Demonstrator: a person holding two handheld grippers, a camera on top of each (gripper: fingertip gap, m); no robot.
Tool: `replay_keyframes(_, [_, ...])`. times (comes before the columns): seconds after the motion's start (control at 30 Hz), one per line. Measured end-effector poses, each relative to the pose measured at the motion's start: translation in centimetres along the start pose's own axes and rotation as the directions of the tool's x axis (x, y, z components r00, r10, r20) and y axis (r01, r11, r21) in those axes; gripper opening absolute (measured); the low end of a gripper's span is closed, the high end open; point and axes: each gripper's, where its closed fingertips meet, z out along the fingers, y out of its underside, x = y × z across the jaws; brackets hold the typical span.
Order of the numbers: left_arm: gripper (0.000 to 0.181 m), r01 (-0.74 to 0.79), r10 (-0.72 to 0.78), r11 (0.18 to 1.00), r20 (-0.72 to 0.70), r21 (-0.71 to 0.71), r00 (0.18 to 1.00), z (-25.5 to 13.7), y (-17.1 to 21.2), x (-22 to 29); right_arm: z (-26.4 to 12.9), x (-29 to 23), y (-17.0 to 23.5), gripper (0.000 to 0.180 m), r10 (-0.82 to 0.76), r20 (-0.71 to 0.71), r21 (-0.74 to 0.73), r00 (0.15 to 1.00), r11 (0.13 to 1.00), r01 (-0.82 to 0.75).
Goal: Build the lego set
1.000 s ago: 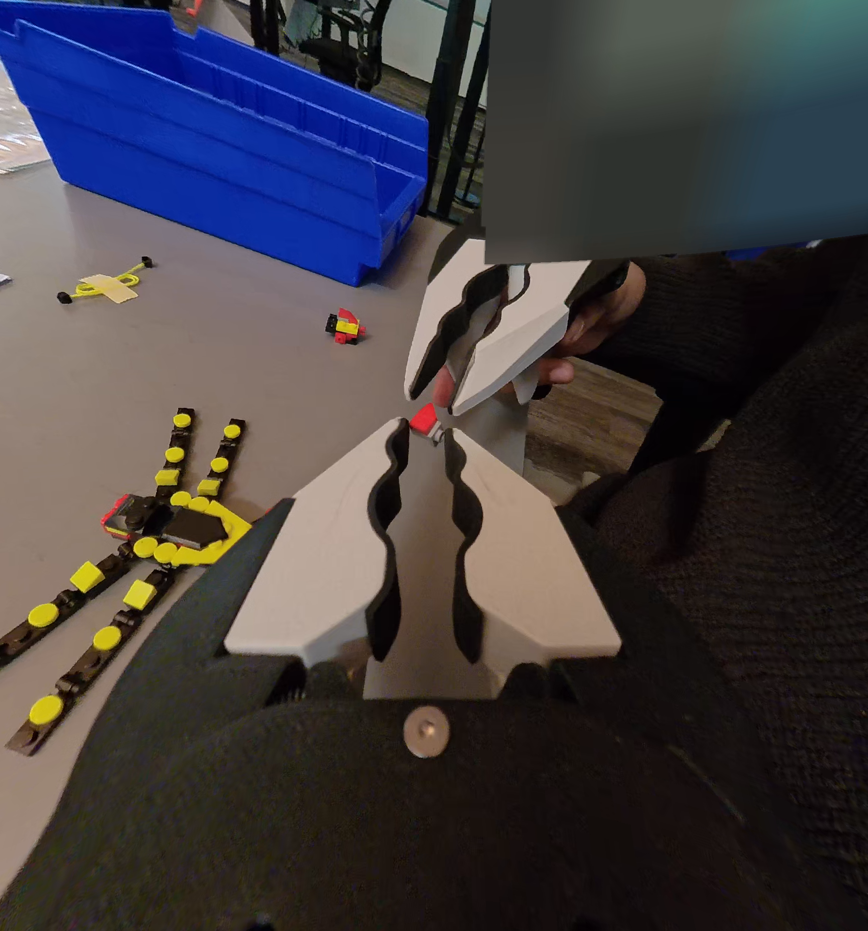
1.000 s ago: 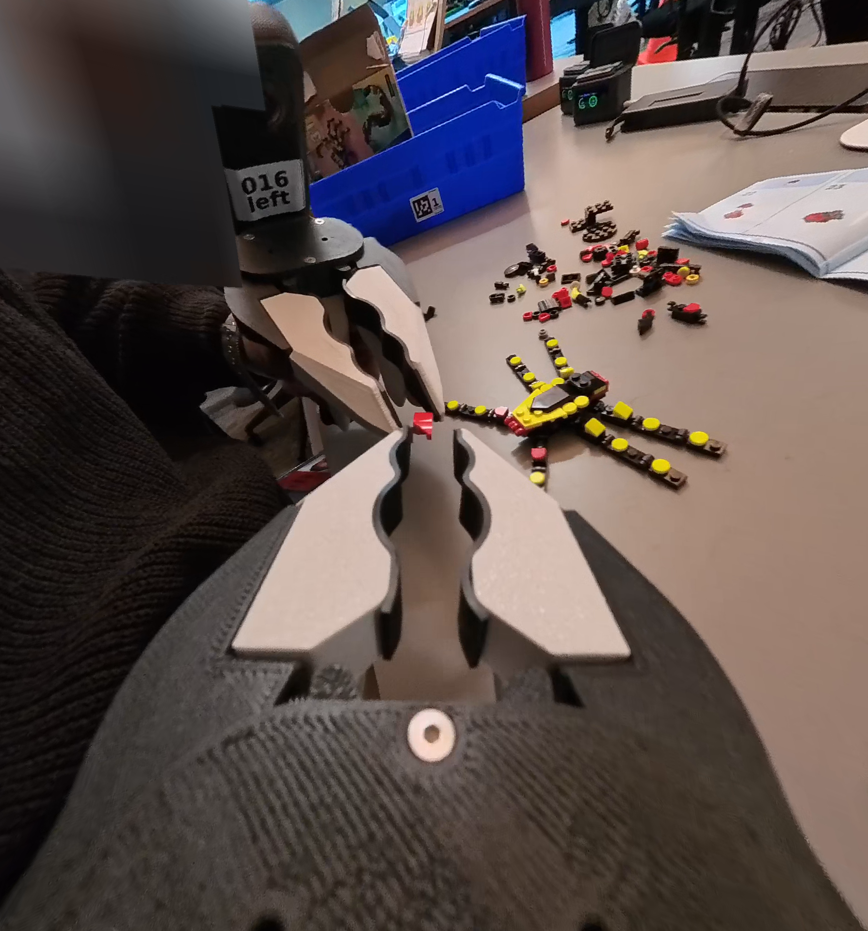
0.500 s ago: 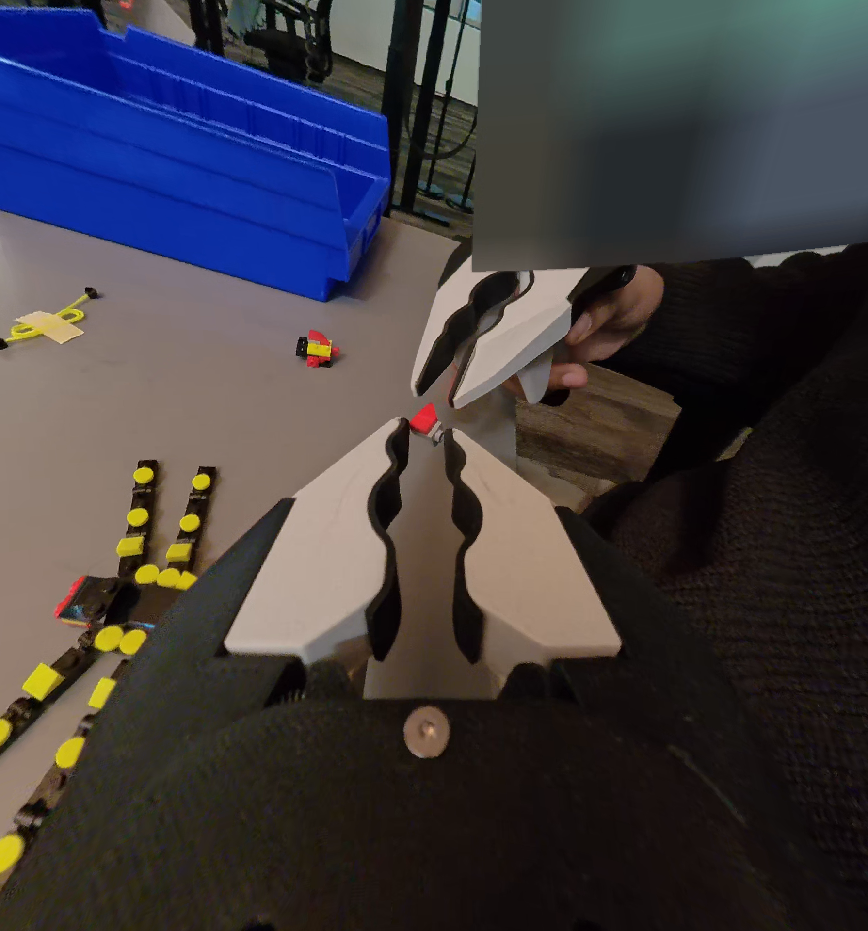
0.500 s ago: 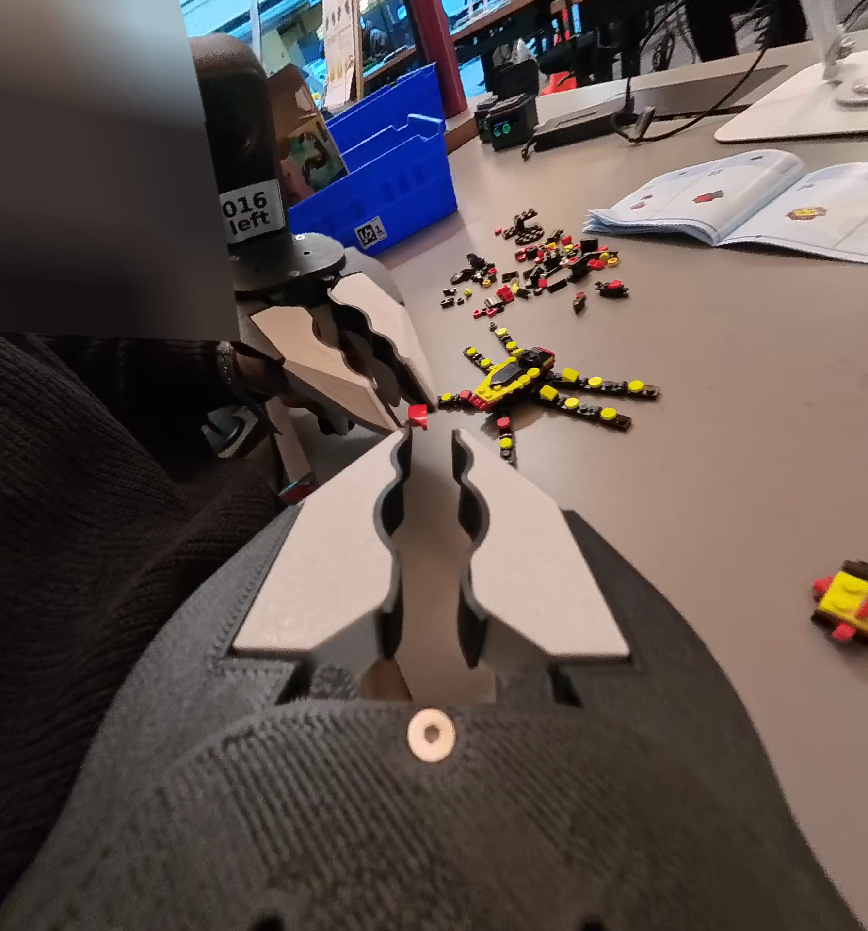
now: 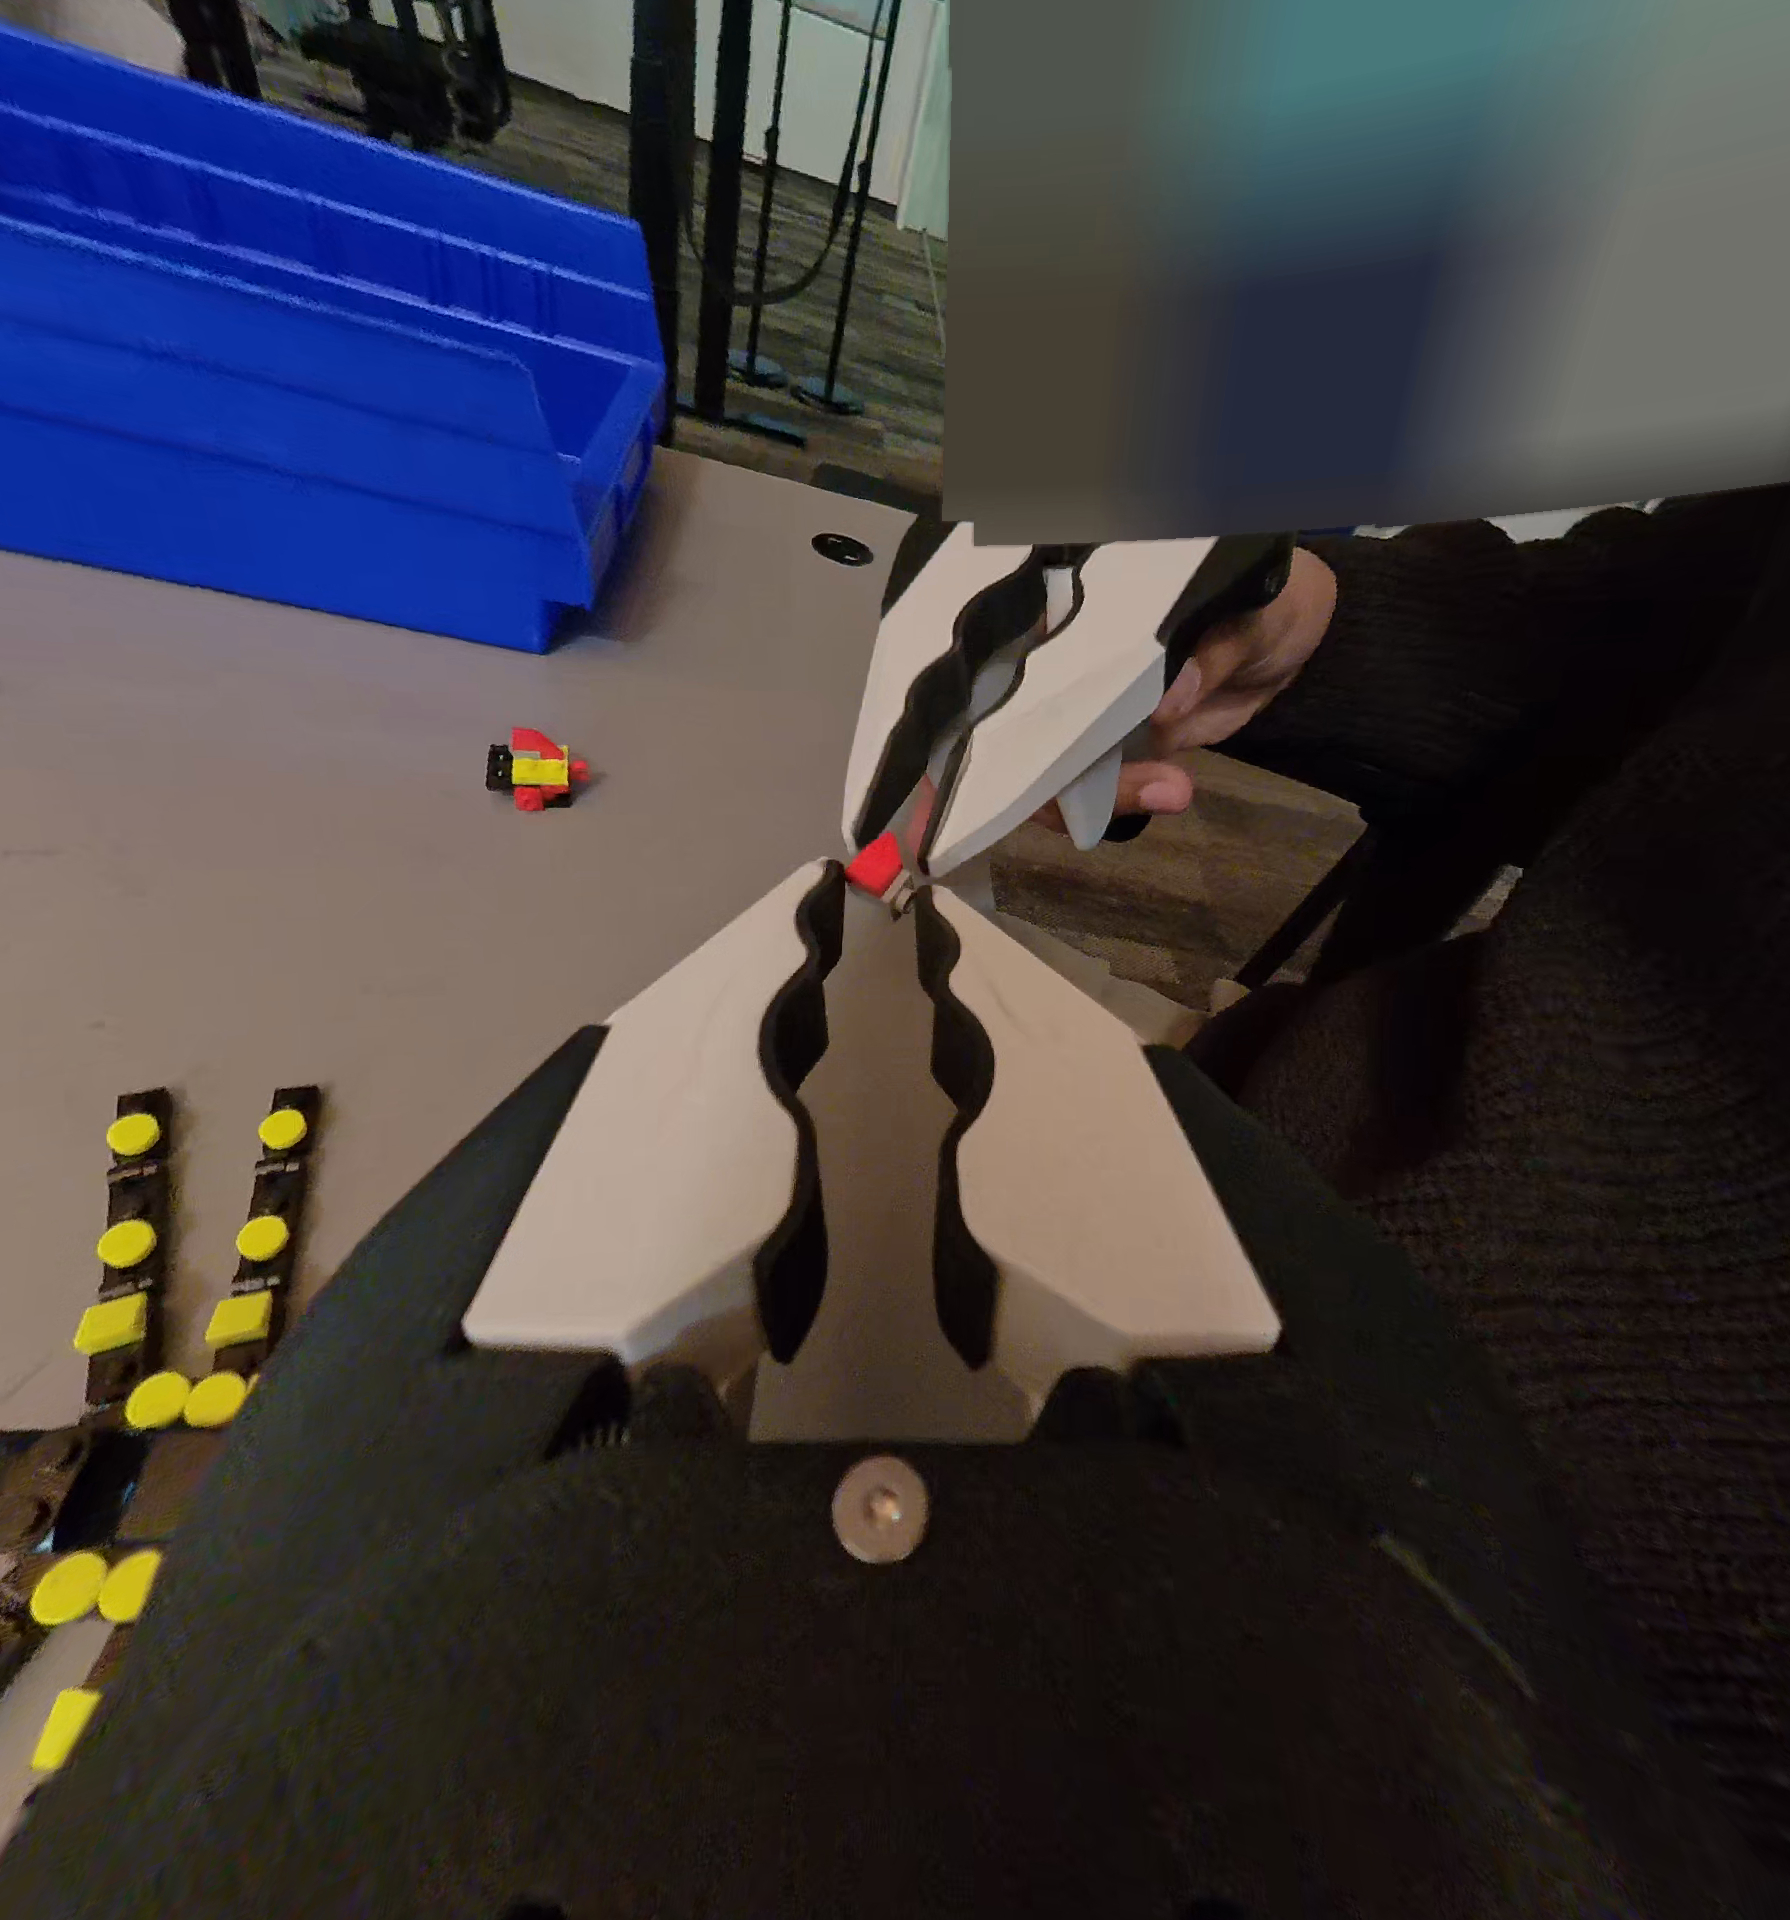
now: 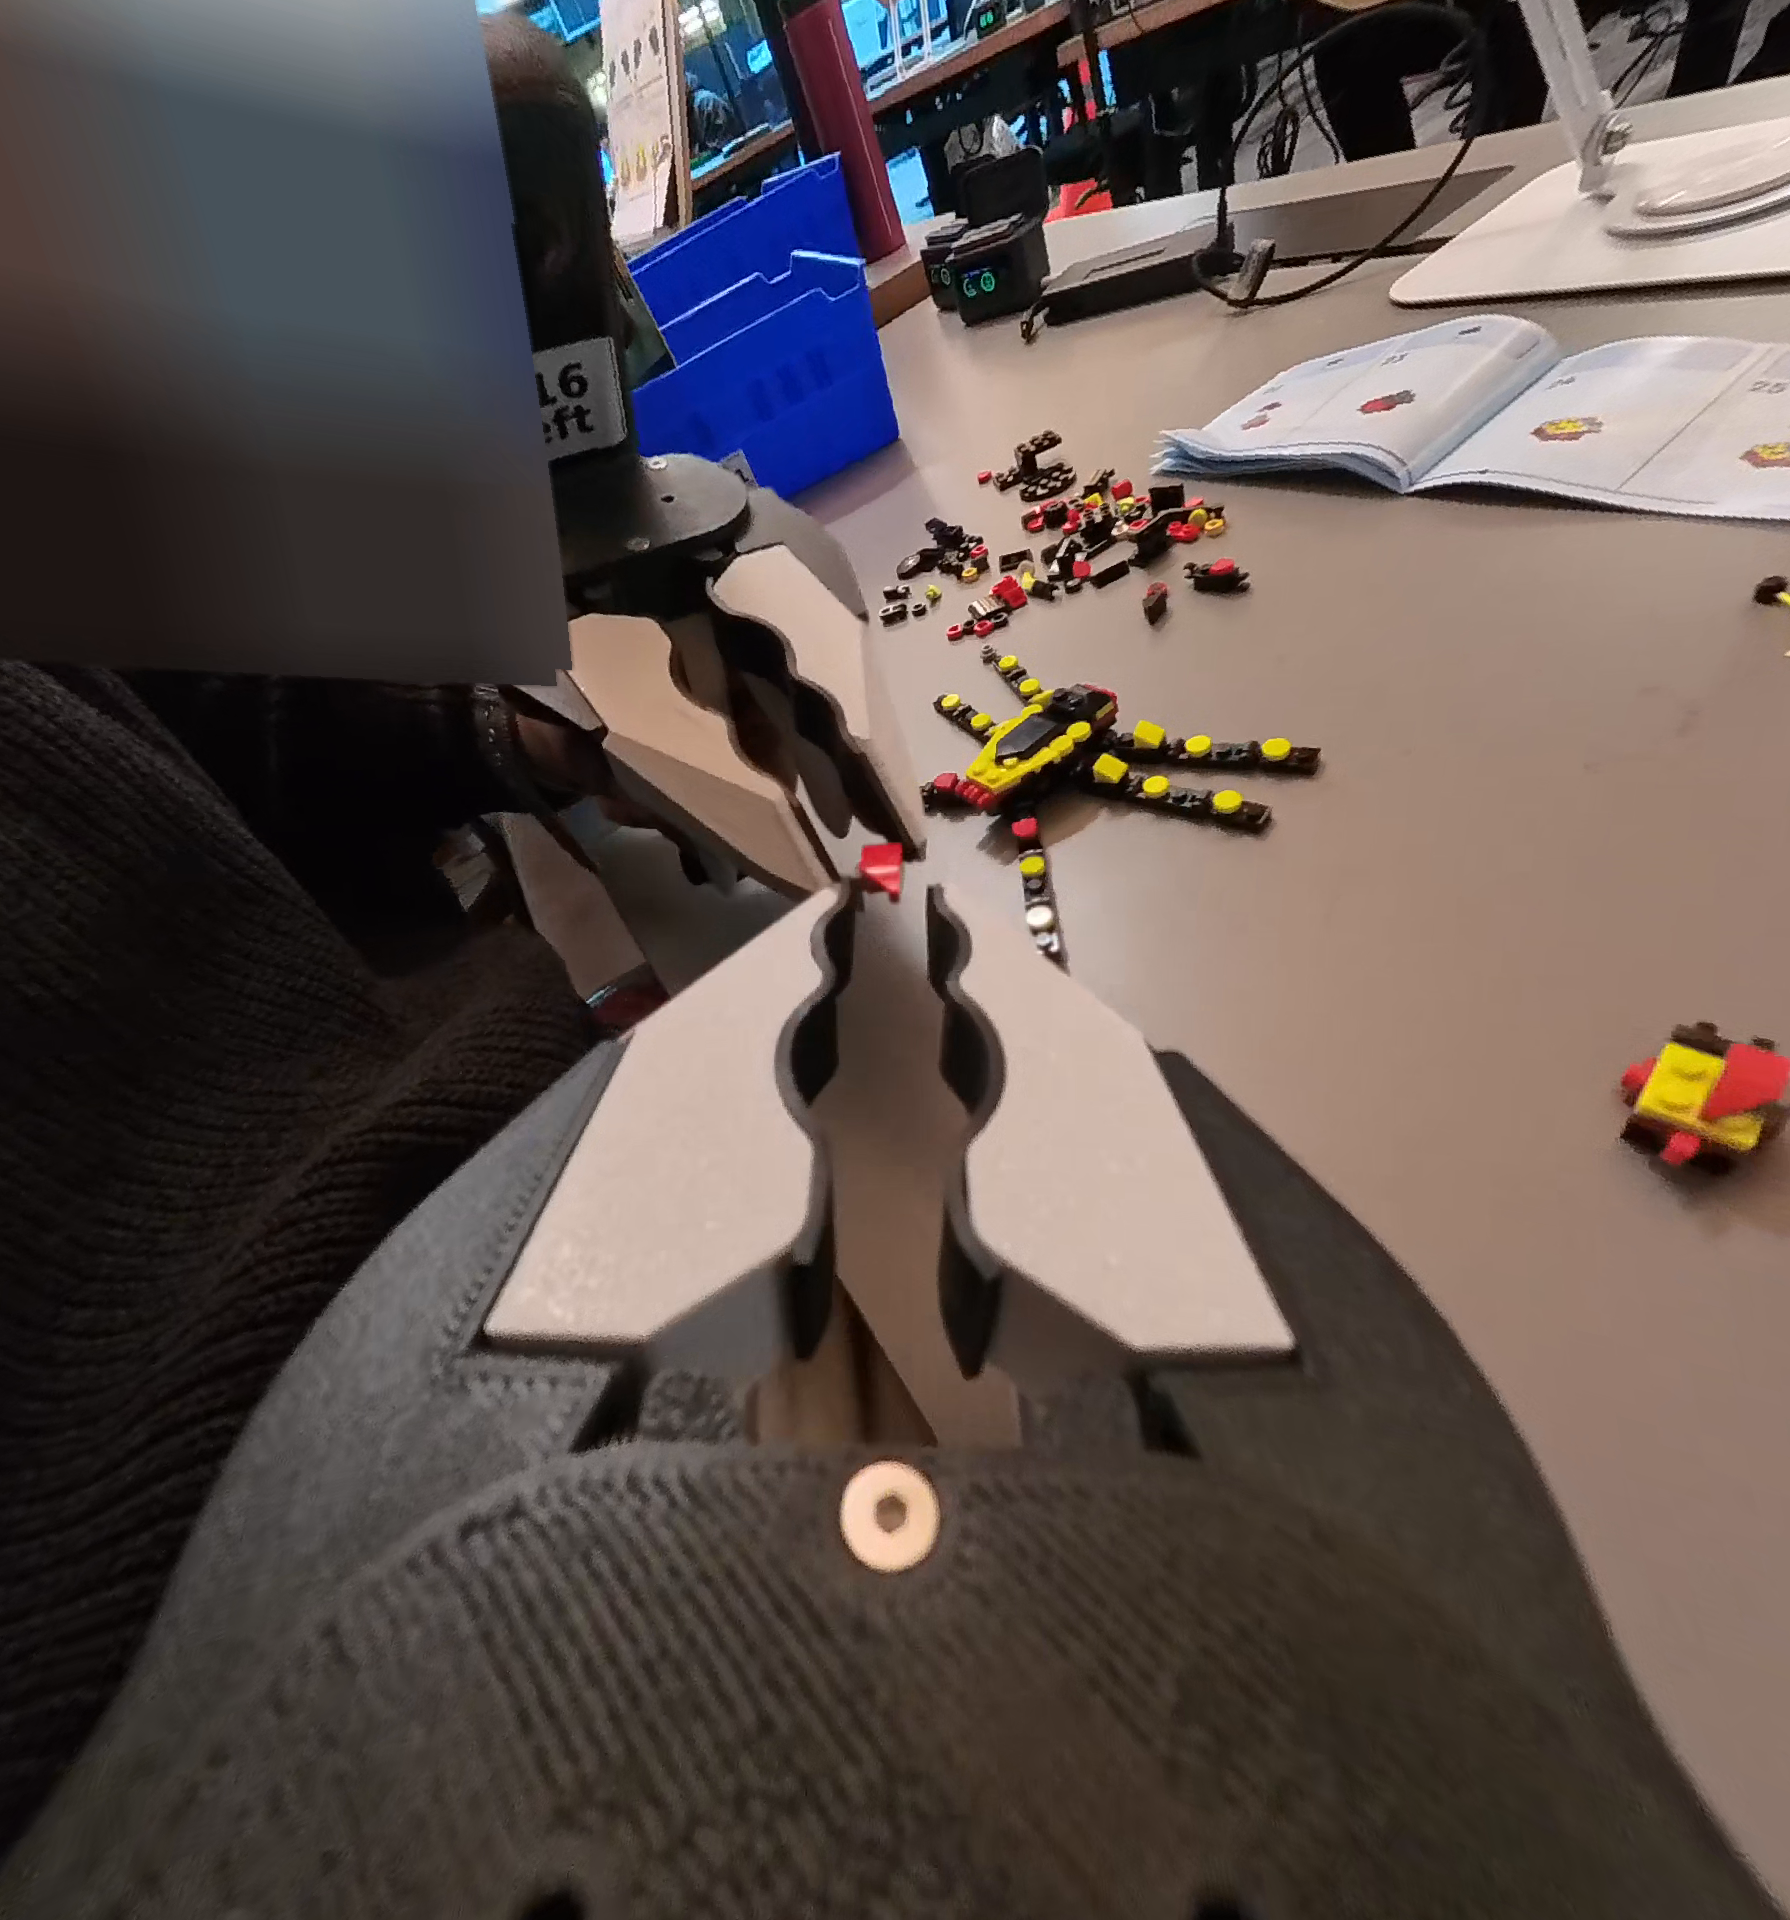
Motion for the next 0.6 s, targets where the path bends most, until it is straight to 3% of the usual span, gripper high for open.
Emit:
replay_keyframes(0.43, [0.011, -0.017, 0.015, 0.999, -0.043, -0.048, 0.999, 1.2, 0.5, 0.4, -0.7, 0.1, 0.4, 0.005, 0.01, -0.041, 0.007, 0.999, 1.0, -0.01])
replay_keyframes(0.6, [0.011, 0.006, -0.006, 0.994, -0.001, -0.108, 1.0, 1.6, 1.6, -0.6, -0.4, 1.3, 1.8, 0.011, -0.089, -0.14, -0.098, 0.986, 0.992, 0.075])
